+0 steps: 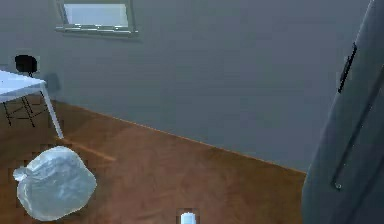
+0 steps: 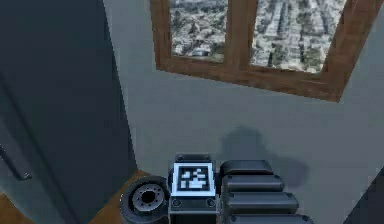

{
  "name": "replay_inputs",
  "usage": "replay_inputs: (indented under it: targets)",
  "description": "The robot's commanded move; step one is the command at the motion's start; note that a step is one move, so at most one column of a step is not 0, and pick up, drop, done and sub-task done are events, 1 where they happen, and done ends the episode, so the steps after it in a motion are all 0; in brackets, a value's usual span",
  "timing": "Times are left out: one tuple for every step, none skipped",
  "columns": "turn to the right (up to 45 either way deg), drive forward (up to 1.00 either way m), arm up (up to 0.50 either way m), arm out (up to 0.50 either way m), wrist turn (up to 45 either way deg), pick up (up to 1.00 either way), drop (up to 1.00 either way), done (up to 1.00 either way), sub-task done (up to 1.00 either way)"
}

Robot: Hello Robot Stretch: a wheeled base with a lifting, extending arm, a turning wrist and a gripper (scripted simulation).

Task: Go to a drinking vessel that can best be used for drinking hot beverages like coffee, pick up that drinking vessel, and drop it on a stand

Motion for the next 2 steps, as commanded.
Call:
replay_inputs:
  targets:
    - [-45.0,0.00,0.00,0.00,0.0,0.00,0.00,0.00,0.00]
    - [-24.0,0.00,0.00,0.00,0.0,0.00,0.00,0.00,0.00]
